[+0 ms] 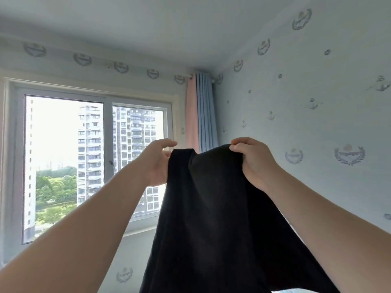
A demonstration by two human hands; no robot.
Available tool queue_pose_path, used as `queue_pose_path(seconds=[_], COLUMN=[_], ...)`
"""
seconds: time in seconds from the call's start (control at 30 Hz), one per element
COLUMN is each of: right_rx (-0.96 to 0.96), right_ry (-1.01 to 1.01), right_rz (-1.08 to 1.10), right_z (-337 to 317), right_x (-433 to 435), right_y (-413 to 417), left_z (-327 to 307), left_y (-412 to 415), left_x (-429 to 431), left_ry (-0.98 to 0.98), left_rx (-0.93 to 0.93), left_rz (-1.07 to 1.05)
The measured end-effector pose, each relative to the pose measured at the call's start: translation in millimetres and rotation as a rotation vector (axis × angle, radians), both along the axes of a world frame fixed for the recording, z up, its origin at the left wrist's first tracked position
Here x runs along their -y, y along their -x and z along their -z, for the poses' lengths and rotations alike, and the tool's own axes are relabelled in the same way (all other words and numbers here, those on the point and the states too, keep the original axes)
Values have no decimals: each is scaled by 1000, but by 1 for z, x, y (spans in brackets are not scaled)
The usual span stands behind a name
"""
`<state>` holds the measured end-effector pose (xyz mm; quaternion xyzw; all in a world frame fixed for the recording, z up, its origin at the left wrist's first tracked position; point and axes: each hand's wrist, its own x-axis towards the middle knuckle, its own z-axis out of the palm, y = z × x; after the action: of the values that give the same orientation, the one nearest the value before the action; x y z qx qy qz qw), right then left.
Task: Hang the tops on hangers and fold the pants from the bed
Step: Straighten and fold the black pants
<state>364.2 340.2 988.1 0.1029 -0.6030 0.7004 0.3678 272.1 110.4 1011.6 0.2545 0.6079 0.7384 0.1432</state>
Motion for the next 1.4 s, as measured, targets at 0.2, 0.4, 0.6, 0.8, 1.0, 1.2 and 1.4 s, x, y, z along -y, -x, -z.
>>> queue_pose_path(seconds=[0.2,0.4,0.6,0.8,1.0,1.2,1.4], right_rx=[65,95,164,229,467,571,451], right_ry=[69,50,-89,-250,-342,-439,-708], right_rz=[-190,-410,-641,-805,-844,-680,-659], right_z=[-8,-27,-5,52,137,197,254], right_x=[59,92,80,51,31,25,17], right_y=[100,170,235,310,371,391,366], left_z=[54,73,90,106,142,200,267], left_y=[77,129,169,208,232,243,228], left_x=[51,76,81,62,51,39,24], left_ry=[233,86,-211,-262,-318,-120,-128], left_rx=[188,188,361,292,299,217,292], left_rz=[-83,-117,-409,-675,-711,-508,-351])
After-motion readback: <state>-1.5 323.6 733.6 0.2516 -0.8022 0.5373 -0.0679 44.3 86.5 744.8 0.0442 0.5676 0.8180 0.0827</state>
